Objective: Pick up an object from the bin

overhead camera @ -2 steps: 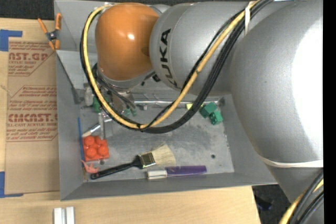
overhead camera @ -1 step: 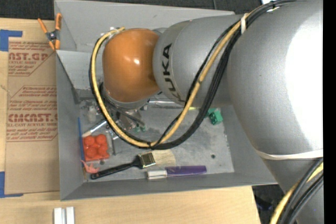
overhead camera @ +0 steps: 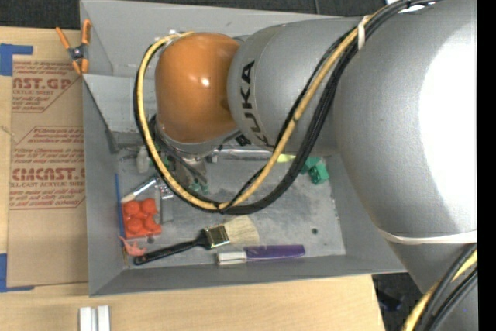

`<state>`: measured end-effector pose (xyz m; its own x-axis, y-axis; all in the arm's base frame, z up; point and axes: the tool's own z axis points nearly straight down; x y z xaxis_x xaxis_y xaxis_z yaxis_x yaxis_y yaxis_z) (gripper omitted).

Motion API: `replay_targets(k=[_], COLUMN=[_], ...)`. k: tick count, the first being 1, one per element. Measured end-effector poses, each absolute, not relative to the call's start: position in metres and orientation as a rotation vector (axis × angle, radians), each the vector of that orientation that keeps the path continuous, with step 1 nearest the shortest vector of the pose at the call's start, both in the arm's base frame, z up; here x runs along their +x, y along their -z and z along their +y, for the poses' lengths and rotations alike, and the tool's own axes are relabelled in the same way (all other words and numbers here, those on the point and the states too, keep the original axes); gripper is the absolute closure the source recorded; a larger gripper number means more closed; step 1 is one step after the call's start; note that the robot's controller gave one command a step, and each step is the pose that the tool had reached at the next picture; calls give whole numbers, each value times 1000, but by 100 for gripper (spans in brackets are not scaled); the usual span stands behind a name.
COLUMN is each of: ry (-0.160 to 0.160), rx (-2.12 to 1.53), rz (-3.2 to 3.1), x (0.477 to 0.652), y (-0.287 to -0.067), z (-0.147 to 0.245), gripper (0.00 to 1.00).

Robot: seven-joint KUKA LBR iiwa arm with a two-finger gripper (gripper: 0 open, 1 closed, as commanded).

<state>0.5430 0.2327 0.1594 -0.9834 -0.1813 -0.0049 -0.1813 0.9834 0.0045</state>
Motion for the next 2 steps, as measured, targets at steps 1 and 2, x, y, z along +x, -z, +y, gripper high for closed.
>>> replay_targets(k=[1, 2], ry=[-8, -8], rx=[-699, -793], rz=[3054, 3034], x=[530, 524], y=[-117, -72], z=[231, 229], gripper=[0, 0])
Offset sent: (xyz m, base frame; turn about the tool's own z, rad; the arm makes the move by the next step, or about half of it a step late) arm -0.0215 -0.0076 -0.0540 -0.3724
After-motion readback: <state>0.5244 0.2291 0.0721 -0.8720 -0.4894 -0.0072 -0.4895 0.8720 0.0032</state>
